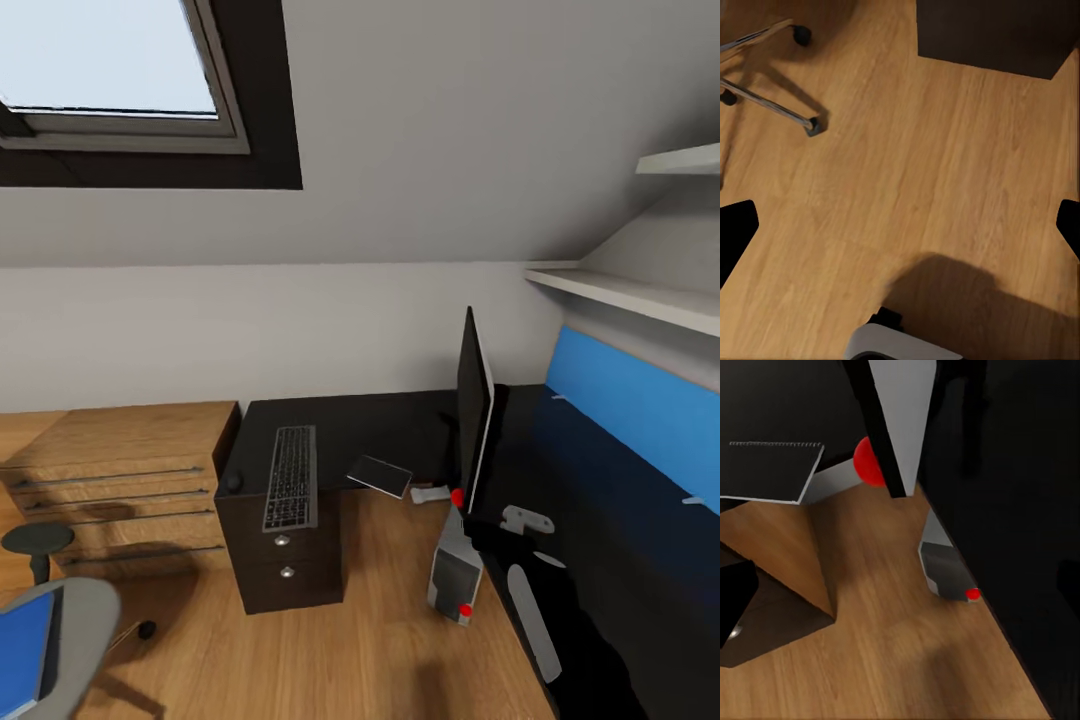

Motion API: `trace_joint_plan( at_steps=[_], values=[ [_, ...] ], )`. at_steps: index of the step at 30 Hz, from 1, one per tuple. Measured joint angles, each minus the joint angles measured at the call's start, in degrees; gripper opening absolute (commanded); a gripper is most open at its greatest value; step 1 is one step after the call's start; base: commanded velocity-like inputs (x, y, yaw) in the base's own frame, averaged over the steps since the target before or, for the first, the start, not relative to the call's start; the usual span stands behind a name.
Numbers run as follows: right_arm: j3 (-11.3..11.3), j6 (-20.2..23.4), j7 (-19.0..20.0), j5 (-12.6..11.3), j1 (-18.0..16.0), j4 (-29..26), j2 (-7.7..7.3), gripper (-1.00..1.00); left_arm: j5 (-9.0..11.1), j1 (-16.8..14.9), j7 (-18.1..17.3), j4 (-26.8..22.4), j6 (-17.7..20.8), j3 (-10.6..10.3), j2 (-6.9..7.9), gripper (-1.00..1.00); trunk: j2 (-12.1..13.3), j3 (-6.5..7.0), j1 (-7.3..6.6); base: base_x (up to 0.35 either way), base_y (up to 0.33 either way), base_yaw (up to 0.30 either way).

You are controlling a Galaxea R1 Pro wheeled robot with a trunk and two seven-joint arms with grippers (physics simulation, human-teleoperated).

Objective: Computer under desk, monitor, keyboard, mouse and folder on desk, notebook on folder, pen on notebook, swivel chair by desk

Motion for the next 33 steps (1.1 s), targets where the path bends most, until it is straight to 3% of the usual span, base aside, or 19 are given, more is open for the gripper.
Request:
trace_joint_plan(
  at_steps=[17, 26, 33],
  values=[
    [-0.28, -0.85, -0.02, 0.08, 0.02, 0.69, -0.14, 1.0, -0.03, 0.01, 0.04, -0.01, -0.09, 0.21, -0.01, 1.0, 0.0, 0.0, 0.0, 0.0, 0.0, -0.02],
    [-7.28, -2.62, 0.06, 0.12, -0.01, 2.54, -0.38, 1.0, -0.06, 0.0, 0.01, -0.01, -0.16, 0.19, -0.05, 1.0, 0.0, 0.19, 0.0, 0.0, 0.0, -0.185],
    [-9.1, -5.87, 0.14, 0.14, -0.03, 6.62, -2.18, 1.0, -0.06, 0.0, -0.02, 0.0, -0.16, 0.19, -0.07, 1.0, 0.0, 0.28, 0.0, 0.0, 0.0, -0.254]
  ],
)
